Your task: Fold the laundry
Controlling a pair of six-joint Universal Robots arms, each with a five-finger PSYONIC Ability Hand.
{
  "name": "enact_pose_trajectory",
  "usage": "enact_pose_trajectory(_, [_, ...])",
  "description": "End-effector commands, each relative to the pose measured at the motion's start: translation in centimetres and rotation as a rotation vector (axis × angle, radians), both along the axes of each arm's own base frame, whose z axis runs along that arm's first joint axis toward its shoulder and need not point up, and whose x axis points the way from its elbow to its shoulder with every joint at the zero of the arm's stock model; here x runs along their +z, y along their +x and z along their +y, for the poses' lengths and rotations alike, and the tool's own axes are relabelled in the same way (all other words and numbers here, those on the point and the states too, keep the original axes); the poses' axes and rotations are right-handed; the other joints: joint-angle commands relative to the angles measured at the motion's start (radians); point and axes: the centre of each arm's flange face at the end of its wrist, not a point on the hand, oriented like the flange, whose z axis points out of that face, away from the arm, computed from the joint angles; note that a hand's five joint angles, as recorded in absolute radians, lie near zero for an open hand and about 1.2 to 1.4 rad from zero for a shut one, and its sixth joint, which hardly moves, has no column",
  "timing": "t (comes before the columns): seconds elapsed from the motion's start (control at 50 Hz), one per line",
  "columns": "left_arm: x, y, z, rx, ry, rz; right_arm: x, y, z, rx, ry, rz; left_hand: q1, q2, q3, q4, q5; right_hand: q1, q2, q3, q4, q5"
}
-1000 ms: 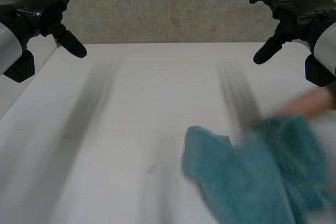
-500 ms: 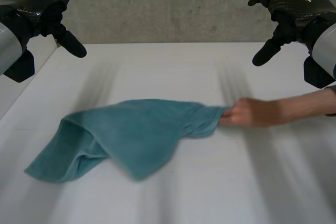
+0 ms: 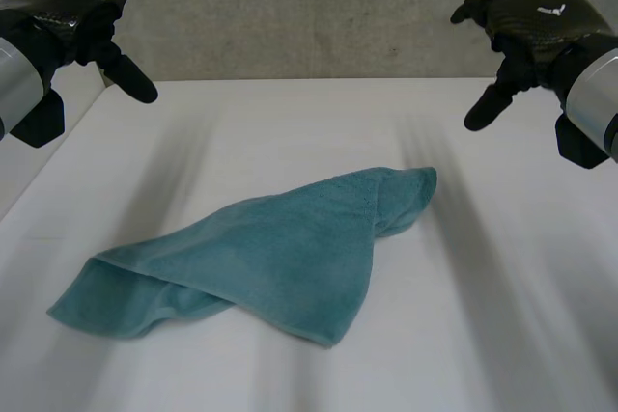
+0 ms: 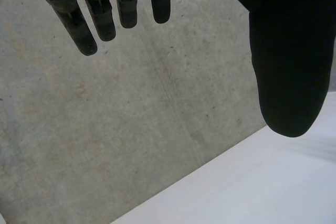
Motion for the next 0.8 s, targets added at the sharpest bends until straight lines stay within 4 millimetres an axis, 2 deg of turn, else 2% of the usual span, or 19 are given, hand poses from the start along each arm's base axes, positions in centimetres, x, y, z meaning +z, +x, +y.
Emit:
enact_pose_trajectory(0.02, [-2.3,0.7,-1.3,0.029,0.058,-0.108,-3.1,2.0,2.7,0.101,0.057,0.172,0.042,0.035,0.021,0.032,0.017,-0.040,-0.053,-0.042,-0.065,-0.059])
enact_pose_trajectory(0.04, [-2.7,0.9,-1.4,0.032,0.072,-0.127,-4.2,3.0,4.0,0.151,0.085,0.210,0.042,0.035,0.021,0.032,0.017,-0.033,-0.046,-0.035,-0.058,-0.052])
enact_pose_trajectory(0.06, [-3.6,1.1,-1.6,0.038,0.109,-0.164,-4.3,3.1,4.0,0.152,0.085,0.210,0.042,0.035,0.021,0.032,0.017,-0.032,-0.045,-0.035,-0.057,-0.052])
enact_pose_trajectory(0.12, [-5.3,1.7,-1.8,0.048,0.186,-0.221,-8.1,5.4,7.8,0.288,0.211,0.286,0.042,0.035,0.021,0.032,0.017,0.017,0.005,0.015,-0.007,-0.002])
enact_pose_trajectory(0.16, [-7.1,2.6,-1.9,0.061,0.273,-0.269,-9.0,5.7,8.8,0.313,0.239,0.297,0.042,0.035,0.021,0.032,0.017,0.023,0.011,0.021,-0.001,0.004])
enact_pose_trajectory(0.2, [-8.0,3.4,-2.1,0.077,0.310,-0.291,-10.2,5.9,9.9,0.337,0.275,0.297,0.039,0.032,0.019,0.029,0.014,0.023,0.011,0.021,-0.001,0.004])
enact_pose_trajectory(0.28, [-9.8,5.6,-2.6,0.132,0.386,-0.326,-11.7,6.3,10.7,0.344,0.311,0.243,0.039,0.032,0.019,0.029,0.014,0.012,-0.001,0.009,-0.013,-0.008])
enact_pose_trajectory(0.34, [-11.3,6.9,-2.9,0.158,0.435,-0.354,-14.3,7.6,11.9,0.367,0.345,0.149,0.039,0.032,0.019,0.029,0.014,0.015,0.002,0.012,-0.010,-0.005])
enact_pose_trajectory(0.44, [-14.4,8.3,-3.1,0.136,0.519,-0.431,-17.3,8.2,12.3,0.371,0.365,0.113,0.039,0.032,0.019,0.029,0.014,0.012,-0.001,0.009,-0.013,-0.008])
enact_pose_trajectory(0.54, [-16.8,9.4,-3.2,0.096,0.580,-0.472,-19.6,8.6,12.6,0.370,0.377,0.131,0.042,0.035,0.021,0.032,0.017,0.026,0.013,0.024,0.002,0.007])
enact_pose_trajectory(0.72, [-18.9,9.5,-3.7,0.065,0.606,-0.471,-21.5,9.1,12.0,0.317,0.336,0.133,0.071,0.064,0.051,0.062,0.046,0.094,0.081,0.091,0.069,0.074])
enact_pose_trajectory(0.8, [-19.9,9.5,-4.1,0.067,0.610,-0.468,-21.9,9.4,11.3,0.291,0.288,0.111,0.177,0.169,0.156,0.167,0.152,0.223,0.210,0.220,0.198,0.203])
